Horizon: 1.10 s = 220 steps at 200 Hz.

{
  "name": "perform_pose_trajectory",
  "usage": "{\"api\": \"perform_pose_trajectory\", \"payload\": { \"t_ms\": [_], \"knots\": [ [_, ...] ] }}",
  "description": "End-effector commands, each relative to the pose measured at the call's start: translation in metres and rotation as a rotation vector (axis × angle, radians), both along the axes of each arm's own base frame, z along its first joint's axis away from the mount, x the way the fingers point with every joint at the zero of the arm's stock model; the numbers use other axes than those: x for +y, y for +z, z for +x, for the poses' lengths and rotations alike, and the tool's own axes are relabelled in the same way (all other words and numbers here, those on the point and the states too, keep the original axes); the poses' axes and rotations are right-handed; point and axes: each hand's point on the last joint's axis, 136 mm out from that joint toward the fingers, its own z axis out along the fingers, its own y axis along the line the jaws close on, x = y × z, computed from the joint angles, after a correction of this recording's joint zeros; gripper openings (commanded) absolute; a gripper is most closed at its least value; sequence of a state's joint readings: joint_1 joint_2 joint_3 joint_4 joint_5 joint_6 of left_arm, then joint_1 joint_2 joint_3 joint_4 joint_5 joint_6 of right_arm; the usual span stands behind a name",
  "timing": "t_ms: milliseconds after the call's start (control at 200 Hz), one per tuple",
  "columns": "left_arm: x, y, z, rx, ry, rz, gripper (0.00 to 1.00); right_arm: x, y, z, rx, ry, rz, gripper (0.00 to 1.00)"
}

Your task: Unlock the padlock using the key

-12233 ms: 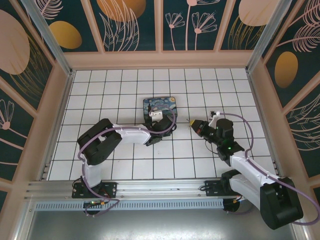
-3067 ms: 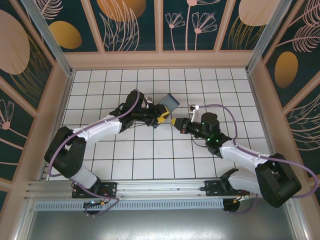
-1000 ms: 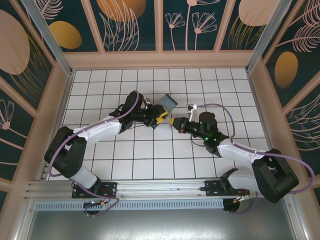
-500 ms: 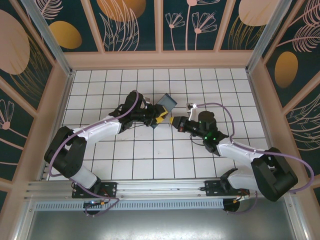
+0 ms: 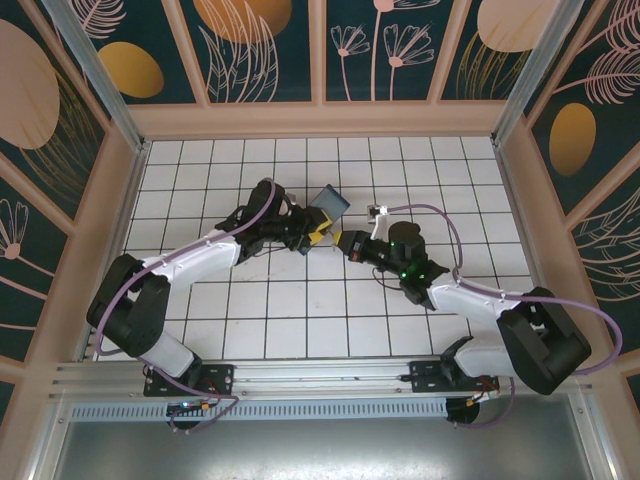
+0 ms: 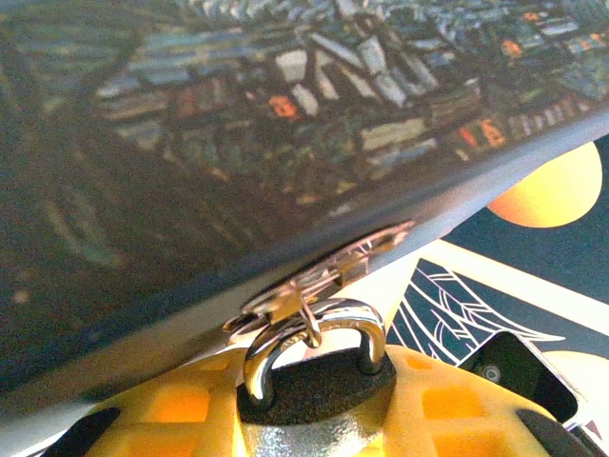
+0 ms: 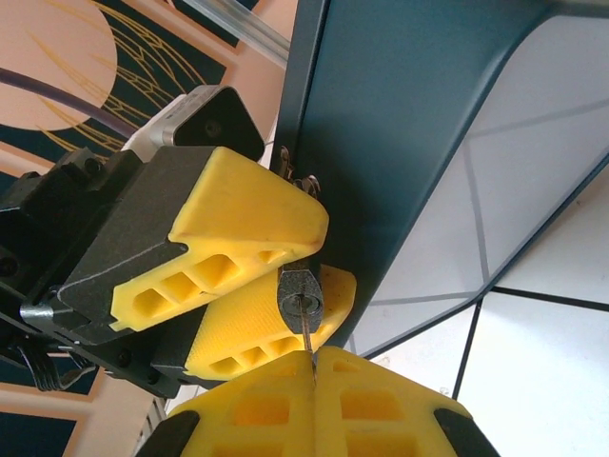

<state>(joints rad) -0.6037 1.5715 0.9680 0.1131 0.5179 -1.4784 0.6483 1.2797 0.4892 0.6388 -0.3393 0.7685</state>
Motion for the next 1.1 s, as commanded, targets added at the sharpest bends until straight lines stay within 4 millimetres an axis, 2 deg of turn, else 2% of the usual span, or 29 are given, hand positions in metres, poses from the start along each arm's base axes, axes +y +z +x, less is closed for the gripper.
{"api": "perform_pose_trajectory", "payload": {
  "t_ms": [0,105,370,551,756,861,941,1096],
  "knots": [
    [-0.01,0.029,-0.002,-0.067,-0.049,-0.039,0.13,0.027,0.073,-0.013,-0.19,0.107,0.172,0.0],
    [-0.009,0.027,-0.003,-0.06,-0.045,-0.036,0.13,0.035,0.084,-0.014,-0.236,0.113,0.155,0.0],
    [-0.01,0.032,-0.002,-0.061,-0.044,-0.041,0.12,0.056,0.09,-0.018,-0.26,0.123,0.112,0.0],
    [-0.013,0.031,-0.004,-0.059,-0.052,-0.04,0.12,0.061,0.102,-0.011,-0.268,0.109,0.158,0.0],
    [-0.017,0.04,-0.006,-0.068,-0.06,-0.079,0.13,0.074,0.118,-0.026,-0.294,0.227,0.272,0.0],
    [-0.017,0.043,-0.007,-0.072,-0.06,-0.098,0.12,0.075,0.113,-0.031,-0.271,0.253,0.261,0.08],
    [-0.012,0.043,-0.006,-0.07,-0.04,-0.097,0.12,0.071,0.102,-0.033,-0.241,0.252,0.215,0.18],
    [0.001,0.048,0.002,-0.085,0.002,-0.099,0.12,0.041,0.069,-0.023,-0.142,0.158,0.126,0.31]
  ]
}}
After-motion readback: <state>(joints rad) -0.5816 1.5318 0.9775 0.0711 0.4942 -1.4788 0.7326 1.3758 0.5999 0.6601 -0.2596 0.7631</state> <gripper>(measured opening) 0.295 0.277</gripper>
